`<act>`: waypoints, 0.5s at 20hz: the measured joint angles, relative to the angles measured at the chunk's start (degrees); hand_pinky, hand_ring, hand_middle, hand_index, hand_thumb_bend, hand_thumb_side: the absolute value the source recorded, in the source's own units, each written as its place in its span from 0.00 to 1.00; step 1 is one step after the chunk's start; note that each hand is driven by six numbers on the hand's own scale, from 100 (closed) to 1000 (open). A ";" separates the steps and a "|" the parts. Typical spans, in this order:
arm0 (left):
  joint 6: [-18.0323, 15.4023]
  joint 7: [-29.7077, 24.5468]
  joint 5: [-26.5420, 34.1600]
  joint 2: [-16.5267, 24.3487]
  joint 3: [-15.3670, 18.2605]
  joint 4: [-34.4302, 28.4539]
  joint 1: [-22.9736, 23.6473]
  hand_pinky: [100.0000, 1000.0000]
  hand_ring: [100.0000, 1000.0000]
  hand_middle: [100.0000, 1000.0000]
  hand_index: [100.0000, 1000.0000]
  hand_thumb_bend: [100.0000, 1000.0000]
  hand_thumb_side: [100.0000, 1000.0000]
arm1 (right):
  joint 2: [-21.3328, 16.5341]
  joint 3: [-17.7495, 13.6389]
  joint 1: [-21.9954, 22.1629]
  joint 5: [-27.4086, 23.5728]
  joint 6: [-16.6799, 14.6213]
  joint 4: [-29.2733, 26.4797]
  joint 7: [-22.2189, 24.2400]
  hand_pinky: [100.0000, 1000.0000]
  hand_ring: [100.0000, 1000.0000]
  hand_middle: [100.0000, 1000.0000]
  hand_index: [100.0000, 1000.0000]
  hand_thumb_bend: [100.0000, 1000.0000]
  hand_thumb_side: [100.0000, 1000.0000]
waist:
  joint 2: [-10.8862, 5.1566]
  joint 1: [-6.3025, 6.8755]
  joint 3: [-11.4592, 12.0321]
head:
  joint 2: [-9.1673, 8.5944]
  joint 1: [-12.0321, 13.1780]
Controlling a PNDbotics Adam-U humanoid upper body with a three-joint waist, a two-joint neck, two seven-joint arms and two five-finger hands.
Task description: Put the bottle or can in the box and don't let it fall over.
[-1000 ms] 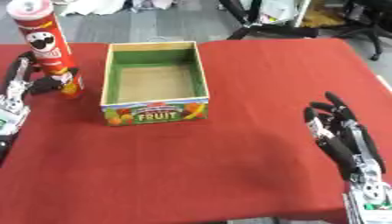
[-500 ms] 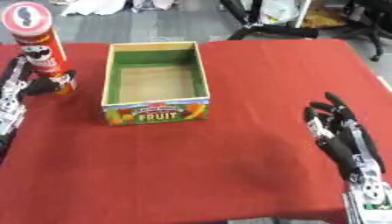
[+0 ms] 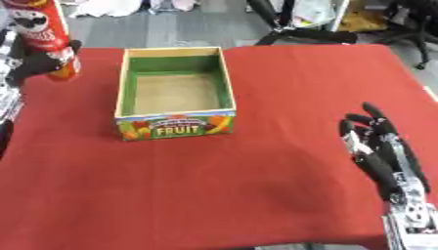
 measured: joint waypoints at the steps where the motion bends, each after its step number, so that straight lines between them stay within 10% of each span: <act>1: 0.01 -0.80 0.25 -0.64 -0.65 -0.26 -0.70 0.83 0.83 0.74 0.39 0.02 0.00 | 0.00 0.02 0.01 0.00 0.01 0.05 0.04 0.85 0.76 0.76 0.97 0.19 0.41 | -0.15 -0.07 -0.19 | 0.01 0.13; 10: -0.56 -6.45 -1.65 -8.91 -4.18 5.53 -4.62 0.83 0.83 0.75 0.46 0.17 0.10 | 0.42 0.70 0.04 -0.02 -0.08 0.40 0.83 0.85 0.75 0.76 0.97 0.19 0.41 | -0.67 -0.74 -2.19 | 0.03 1.51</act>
